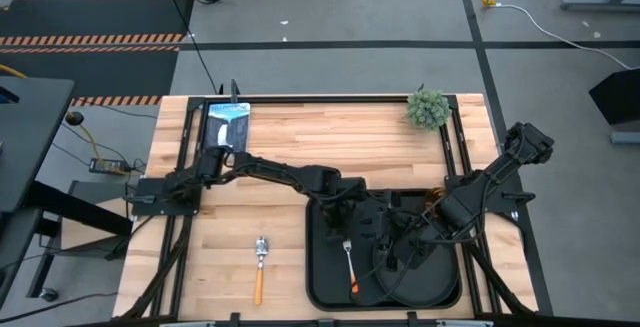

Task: Pick and place plate/cup/fork/spoon on tray
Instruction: Put the orange fork on the black tray

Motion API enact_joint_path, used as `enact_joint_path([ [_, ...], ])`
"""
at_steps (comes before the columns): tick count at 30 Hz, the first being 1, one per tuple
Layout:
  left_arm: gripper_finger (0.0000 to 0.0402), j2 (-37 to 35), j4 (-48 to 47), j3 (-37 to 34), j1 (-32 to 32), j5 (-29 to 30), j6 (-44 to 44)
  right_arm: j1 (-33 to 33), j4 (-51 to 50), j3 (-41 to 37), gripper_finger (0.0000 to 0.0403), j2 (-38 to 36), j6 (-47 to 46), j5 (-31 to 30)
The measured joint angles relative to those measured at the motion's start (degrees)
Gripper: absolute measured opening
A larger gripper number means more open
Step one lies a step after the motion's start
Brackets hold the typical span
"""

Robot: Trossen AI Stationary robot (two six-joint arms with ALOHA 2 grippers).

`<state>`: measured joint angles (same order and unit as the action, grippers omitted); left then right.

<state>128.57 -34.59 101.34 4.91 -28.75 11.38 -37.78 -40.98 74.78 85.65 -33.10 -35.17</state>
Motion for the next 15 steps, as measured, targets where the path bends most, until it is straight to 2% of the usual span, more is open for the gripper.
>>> enact_joint_path([
  [15,0.0011,0.07,-4.96,0.0,0.43,0.04,-7.59,0.0,0.51,0.0,0.0134,0.0,0.26,-0.33],
])
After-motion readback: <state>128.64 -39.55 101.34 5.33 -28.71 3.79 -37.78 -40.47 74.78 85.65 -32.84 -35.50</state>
